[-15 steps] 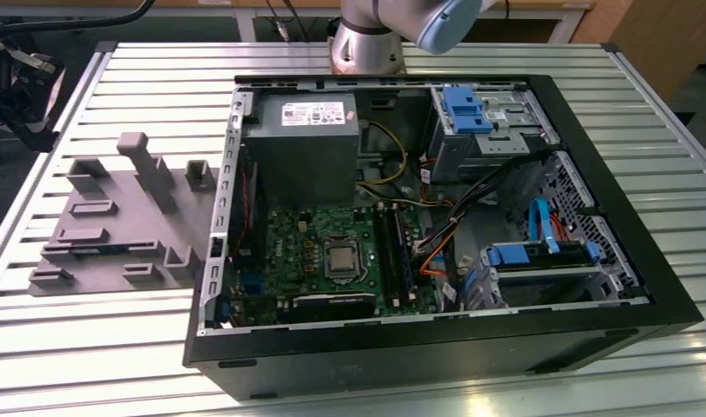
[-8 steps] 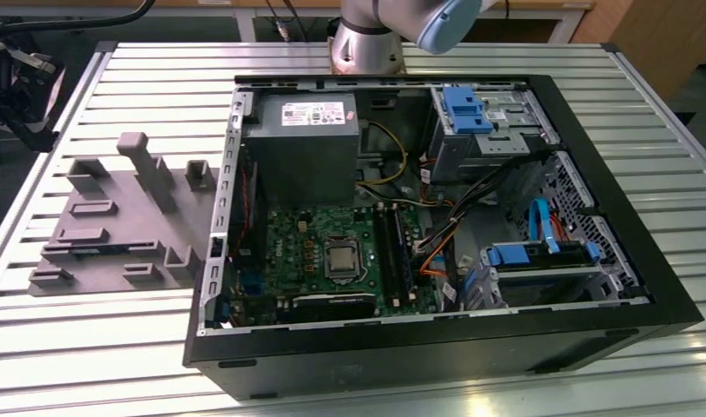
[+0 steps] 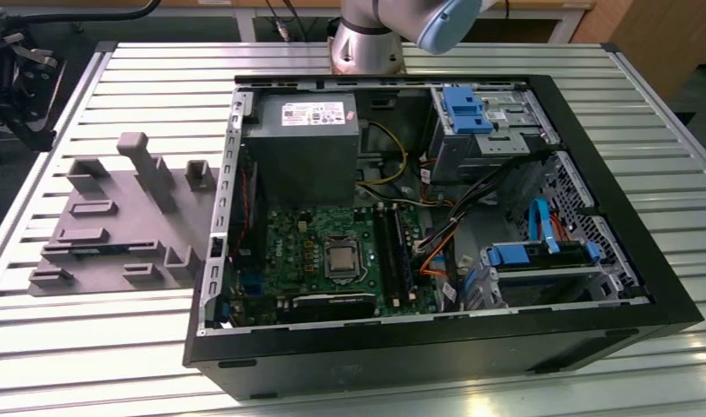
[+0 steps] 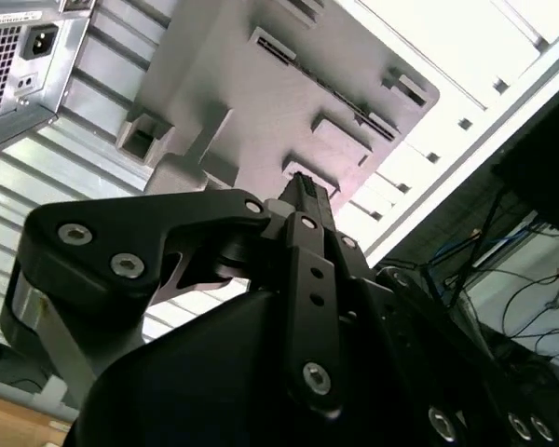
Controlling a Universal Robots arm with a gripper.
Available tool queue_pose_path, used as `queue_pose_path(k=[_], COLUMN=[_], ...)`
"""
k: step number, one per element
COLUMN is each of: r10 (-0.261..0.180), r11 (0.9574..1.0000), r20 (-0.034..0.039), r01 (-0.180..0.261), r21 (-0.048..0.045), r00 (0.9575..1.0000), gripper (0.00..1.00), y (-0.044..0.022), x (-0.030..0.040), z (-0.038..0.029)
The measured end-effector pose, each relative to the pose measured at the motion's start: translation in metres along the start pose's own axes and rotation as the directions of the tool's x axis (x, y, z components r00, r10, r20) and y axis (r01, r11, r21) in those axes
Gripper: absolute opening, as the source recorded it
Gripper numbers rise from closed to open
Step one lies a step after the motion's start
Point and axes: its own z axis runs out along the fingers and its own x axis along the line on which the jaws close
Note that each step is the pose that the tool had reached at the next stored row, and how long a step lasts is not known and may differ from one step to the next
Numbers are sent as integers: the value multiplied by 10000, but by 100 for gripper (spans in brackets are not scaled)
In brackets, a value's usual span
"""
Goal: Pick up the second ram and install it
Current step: 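Pick up the second ram and move it above second insertion slot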
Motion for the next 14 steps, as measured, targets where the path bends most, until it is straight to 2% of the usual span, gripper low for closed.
queue_pose_path(k=[4,7,10,14], r10=[-716,-1247,-1776,-2489], r11=[9974,9922,9841,9685], r20=[-31,-54,-77,-106], r01=[716,1247,1775,2489], r21=[-9,-17,-28,-44], r00=[9974,9922,9841,9685], gripper=[11,11,11,11], y=[0,0,0,-1], x=[1,2,2,2], z=[2,6,10,17])
